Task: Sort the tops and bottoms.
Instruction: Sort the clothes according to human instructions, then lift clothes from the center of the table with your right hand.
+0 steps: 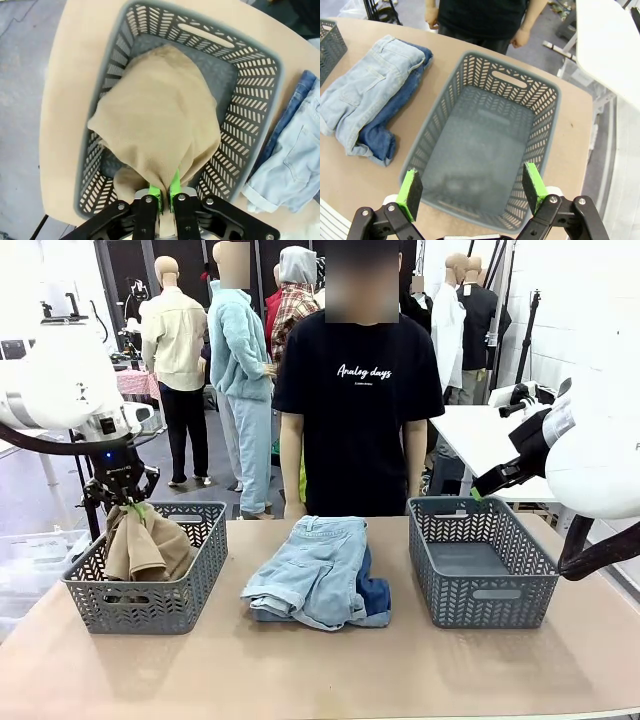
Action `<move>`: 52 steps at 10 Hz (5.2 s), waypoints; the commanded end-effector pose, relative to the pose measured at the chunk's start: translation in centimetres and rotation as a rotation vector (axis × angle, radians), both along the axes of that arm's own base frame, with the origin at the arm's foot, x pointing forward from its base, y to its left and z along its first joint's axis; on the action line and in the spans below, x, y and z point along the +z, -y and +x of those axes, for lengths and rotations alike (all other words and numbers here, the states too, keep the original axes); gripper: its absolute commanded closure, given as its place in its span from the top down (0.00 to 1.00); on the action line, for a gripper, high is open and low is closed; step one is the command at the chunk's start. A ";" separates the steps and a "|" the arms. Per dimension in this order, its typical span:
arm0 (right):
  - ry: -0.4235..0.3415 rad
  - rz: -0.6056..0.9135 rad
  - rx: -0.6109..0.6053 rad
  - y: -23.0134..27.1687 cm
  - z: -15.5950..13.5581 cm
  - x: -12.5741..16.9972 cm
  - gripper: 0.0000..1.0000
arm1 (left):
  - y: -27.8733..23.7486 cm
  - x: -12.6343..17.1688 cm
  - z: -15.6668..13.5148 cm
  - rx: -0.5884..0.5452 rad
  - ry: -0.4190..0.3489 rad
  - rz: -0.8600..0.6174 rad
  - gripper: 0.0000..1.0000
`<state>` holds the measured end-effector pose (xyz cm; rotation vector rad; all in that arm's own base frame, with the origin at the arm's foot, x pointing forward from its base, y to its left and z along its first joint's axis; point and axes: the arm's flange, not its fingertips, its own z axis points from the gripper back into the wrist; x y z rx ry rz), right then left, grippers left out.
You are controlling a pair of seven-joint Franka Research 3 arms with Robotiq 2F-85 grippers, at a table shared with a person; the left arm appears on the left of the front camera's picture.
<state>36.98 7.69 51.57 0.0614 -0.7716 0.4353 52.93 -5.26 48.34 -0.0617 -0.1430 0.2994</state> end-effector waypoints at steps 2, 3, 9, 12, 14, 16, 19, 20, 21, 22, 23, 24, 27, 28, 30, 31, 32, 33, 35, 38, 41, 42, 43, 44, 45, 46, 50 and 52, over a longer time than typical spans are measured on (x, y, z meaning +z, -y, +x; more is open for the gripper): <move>-0.001 0.005 0.005 0.0 0.1 -0.1 1.00 | 0.1 -1.2 -0.2 -0.018 -0.040 -0.032 0.00; -0.001 0.005 0.005 0.0 0.1 -0.1 1.00 | 0.2 -1.1 -0.1 -0.013 -0.047 -0.034 0.09; -0.001 0.005 0.005 0.0 0.1 -0.1 1.00 | 2.2 2.5 -1.4 -0.033 -0.041 0.043 1.00; -0.001 0.005 0.005 0.0 0.1 -0.1 1.00 | 2.0 2.4 -1.5 -0.044 -0.023 0.028 1.00; -0.001 0.005 0.005 0.0 0.1 -0.1 1.00 | 2.0 2.4 -1.5 -0.044 -0.023 0.028 1.00; -0.001 0.005 0.005 0.0 0.1 -0.1 1.00 | 2.0 2.4 -1.5 -0.044 -0.023 0.028 1.00; -0.001 0.005 0.005 0.0 0.1 -0.1 1.00 | 2.0 2.4 -1.5 -0.044 -0.023 0.028 1.00; -0.001 0.005 0.005 0.0 0.1 -0.1 1.00 | 2.0 2.4 -1.5 -0.044 -0.023 0.028 1.00; -0.001 0.005 0.005 0.0 0.1 -0.1 1.00 | 2.0 2.4 -1.5 -0.044 -0.023 0.028 1.00; -0.001 0.005 0.005 0.0 0.1 -0.1 1.00 | 2.0 2.4 -1.4 -0.029 -0.030 0.044 1.00; -0.001 0.005 0.005 0.0 0.1 -0.1 1.00 | 3.7 2.1 -2.0 -0.160 -0.047 0.005 1.00; -0.001 0.005 0.005 0.0 0.1 -0.1 1.00 | 5.8 2.4 -3.3 -0.272 -0.051 -0.025 1.00; -0.001 0.005 0.005 0.0 0.1 -0.1 1.00 | 11.2 4.4 -7.2 -0.554 -0.038 -0.113 1.00; -0.001 0.005 0.005 0.0 0.1 -0.1 1.00 | 12.7 5.5 -8.3 -0.625 -0.034 -0.123 1.00; -0.001 0.005 0.005 0.0 0.1 -0.1 1.00 | 14.0 8.5 -10.3 -0.711 0.043 -0.107 1.00; -0.001 0.005 0.005 0.0 0.1 -0.1 1.00 | 13.9 9.2 -10.6 -0.695 0.052 -0.129 1.00; -0.001 0.005 0.005 0.0 0.1 -0.1 1.00 | 11.8 8.8 -8.4 -0.563 0.103 -0.066 1.00; -0.001 0.005 0.005 0.0 0.1 -0.1 1.00 | 15.1 8.9 -10.5 -0.689 0.041 -0.087 1.00; -0.001 0.005 0.005 0.0 0.1 -0.1 1.00 | 15.1 8.9 -10.5 -0.689 0.041 -0.087 1.00; -0.001 0.005 0.005 0.0 0.1 -0.1 1.00 | 16.2 7.2 -12.4 -0.874 0.038 -0.093 1.00; -0.001 0.005 0.005 0.0 0.1 -0.1 1.00 | 17.3 8.5 -13.7 -0.975 0.124 -0.167 1.00; -0.001 0.005 0.005 0.0 0.1 -0.1 1.00 | 17.2 9.4 -14.1 -0.977 0.153 -0.174 1.00; -0.001 0.005 0.005 0.0 0.1 -0.1 1.00 | 17.4 10.4 -14.8 -0.993 0.178 -0.154 1.00; -0.001 0.005 0.005 0.0 0.1 -0.1 1.00 | 17.4 11.1 -15.2 -1.005 0.210 -0.128 1.00; -0.001 0.005 0.005 0.0 0.1 -0.1 1.00 | 17.0 11.4 -14.9 -0.991 0.221 -0.134 1.00; -0.001 0.005 0.005 0.0 0.1 -0.1 1.00 | 17.0 11.3 -14.9 -0.986 0.219 -0.138 1.00; -0.001 0.005 0.005 0.0 0.1 -0.1 1.00 | 17.2 11.9 -14.7 -0.959 0.198 -0.127 1.00; -0.001 0.005 0.005 0.0 0.1 -0.1 1.00 | 17.2 11.9 -14.7 -0.959 0.198 -0.127 1.00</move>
